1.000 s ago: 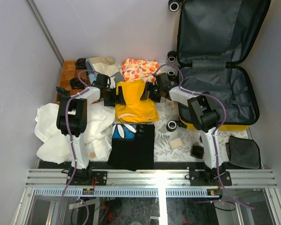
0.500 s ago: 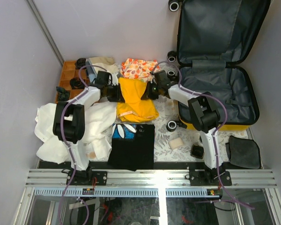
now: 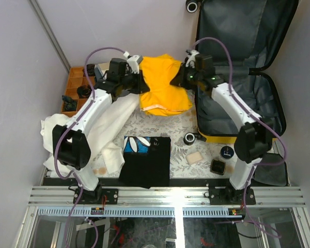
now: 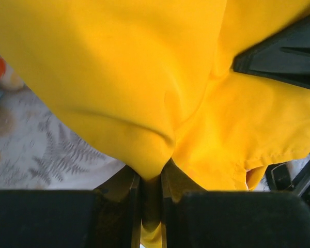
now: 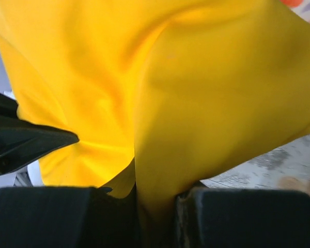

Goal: Pack the luggage

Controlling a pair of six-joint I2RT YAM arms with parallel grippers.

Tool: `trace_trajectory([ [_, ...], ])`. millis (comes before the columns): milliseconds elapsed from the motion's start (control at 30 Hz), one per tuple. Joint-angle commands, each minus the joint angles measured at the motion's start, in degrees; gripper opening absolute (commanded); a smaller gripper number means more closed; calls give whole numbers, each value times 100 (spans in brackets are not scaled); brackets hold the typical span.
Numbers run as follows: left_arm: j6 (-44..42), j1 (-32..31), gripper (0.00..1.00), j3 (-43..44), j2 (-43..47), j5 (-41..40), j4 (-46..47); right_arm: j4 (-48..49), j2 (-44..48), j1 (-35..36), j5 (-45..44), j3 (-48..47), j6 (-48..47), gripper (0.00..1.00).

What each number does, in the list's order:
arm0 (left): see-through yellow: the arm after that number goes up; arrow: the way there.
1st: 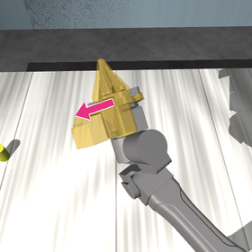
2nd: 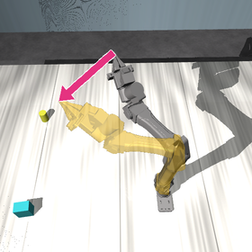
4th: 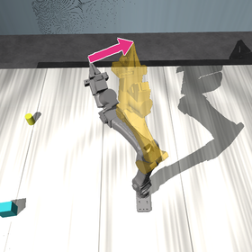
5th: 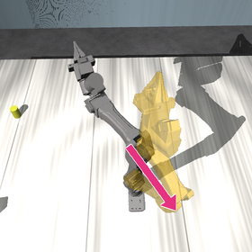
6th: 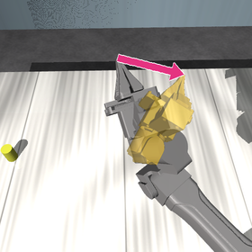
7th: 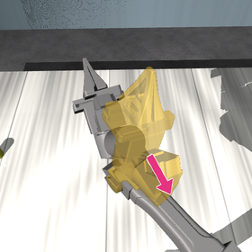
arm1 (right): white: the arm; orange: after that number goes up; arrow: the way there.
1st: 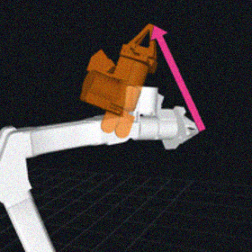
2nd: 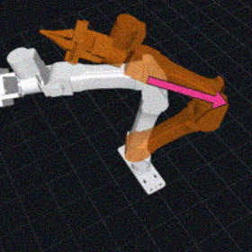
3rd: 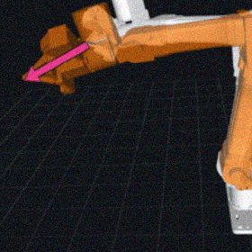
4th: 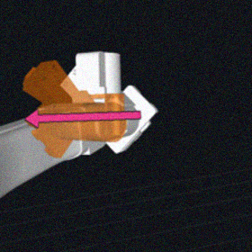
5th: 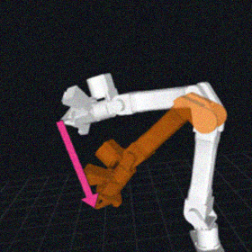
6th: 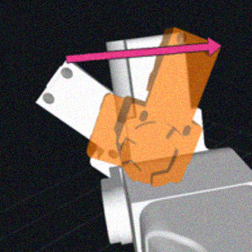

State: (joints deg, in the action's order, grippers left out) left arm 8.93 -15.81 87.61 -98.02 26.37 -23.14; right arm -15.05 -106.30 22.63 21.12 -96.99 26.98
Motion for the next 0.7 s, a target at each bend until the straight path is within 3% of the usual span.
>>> trace_trajectory([
  [0,280,-581,0,893,-196,-27,417,-272,917,-469,-201,-106,-508,0],
  [233,582,-1121,5,1362,-882,-214,621,-547,1474,-1036,-238,558,-1006,0],
  [467,53,-1097,60,525,-1028,-204,612,-287,1530,-1125,-256,1175,-1009,0],
  [667,-200,-955,73,193,-1143,-473,372,-548,1533,-1729,-221,1047,-1481,0],
])
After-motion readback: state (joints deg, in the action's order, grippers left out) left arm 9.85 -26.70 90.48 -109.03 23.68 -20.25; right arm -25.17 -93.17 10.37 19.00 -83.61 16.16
